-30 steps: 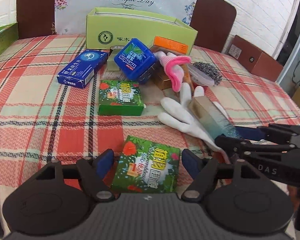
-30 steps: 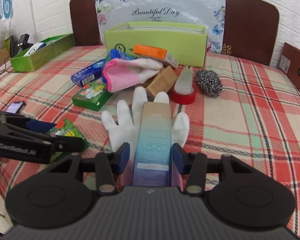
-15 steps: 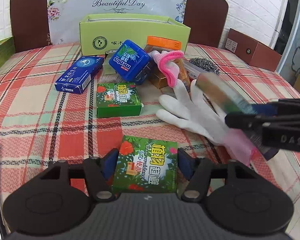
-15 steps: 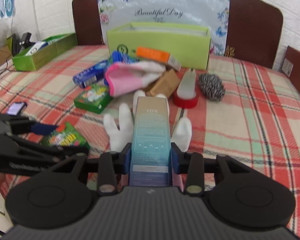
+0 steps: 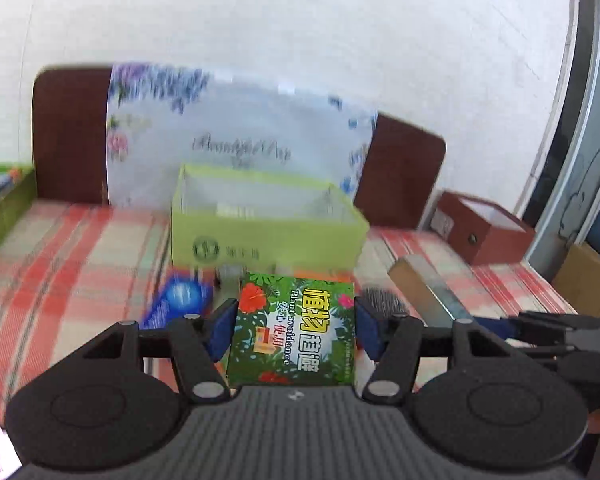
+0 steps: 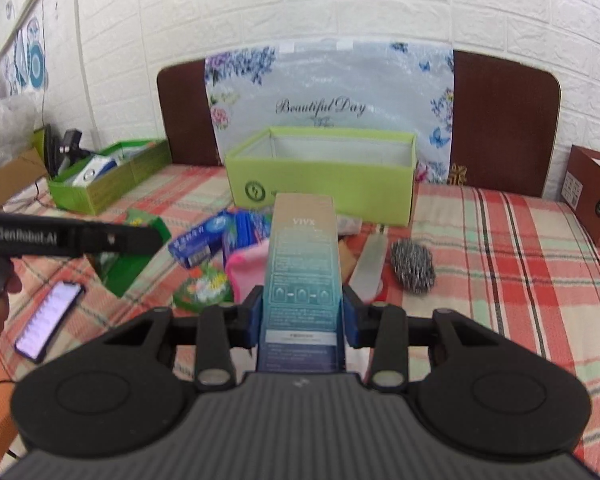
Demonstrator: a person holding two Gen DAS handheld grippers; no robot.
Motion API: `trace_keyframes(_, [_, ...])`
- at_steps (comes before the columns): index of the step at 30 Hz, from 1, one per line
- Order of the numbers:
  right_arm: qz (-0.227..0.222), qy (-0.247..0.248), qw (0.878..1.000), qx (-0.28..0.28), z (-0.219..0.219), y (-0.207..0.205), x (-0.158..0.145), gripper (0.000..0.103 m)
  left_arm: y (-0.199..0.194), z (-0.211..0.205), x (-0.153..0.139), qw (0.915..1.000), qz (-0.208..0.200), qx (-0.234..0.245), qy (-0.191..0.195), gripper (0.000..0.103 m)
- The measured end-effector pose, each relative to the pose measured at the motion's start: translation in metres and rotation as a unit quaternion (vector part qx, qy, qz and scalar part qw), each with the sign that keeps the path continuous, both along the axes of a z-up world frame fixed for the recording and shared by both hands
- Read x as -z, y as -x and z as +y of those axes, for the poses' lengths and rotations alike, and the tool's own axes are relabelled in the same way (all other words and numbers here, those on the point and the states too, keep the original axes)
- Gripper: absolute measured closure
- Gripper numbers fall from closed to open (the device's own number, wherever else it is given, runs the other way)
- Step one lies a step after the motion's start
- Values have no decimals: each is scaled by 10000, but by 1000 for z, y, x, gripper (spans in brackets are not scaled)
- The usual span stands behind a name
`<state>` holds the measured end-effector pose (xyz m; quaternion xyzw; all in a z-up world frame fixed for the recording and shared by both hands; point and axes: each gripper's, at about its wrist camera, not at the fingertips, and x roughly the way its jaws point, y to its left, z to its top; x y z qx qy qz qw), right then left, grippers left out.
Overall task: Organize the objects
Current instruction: 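Place the green candy box in the green box with the left tool while the right tool places the bottle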
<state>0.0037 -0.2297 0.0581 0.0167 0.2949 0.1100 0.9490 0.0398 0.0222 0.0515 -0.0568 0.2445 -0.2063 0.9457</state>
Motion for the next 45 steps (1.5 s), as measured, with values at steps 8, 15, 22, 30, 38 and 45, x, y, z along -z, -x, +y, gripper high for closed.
trace_keyframes(8, [-450,-252,9986,87,-9,-103,-42,65,-108,-4,-47,9991,-132,-264,295,39])
trace_keyframes(15, [-538,-421,9977,1,8,-219,-21,65,-212,-5,-36,9969,25,-690,385,39])
trace_keyframes(22, [-320,-268,9991,21,22,-301,25,65,-278,1,-3,9961,202,-803,305,39])
trace_keyframes(30, [-31,286,9995,-131,34,-329,60,40,-294,-2,31,9961,267,-842,84,13])
trace_keyframes(38, [-354,101,9993,-58,16,-300,25,9,-261,7,-5,9964,40,-835,159,12])
trace_keyframes(45, [-910,-7,9958,63,5,-223,-45,0,-180,9,-61,9955,-224,-916,29,10])
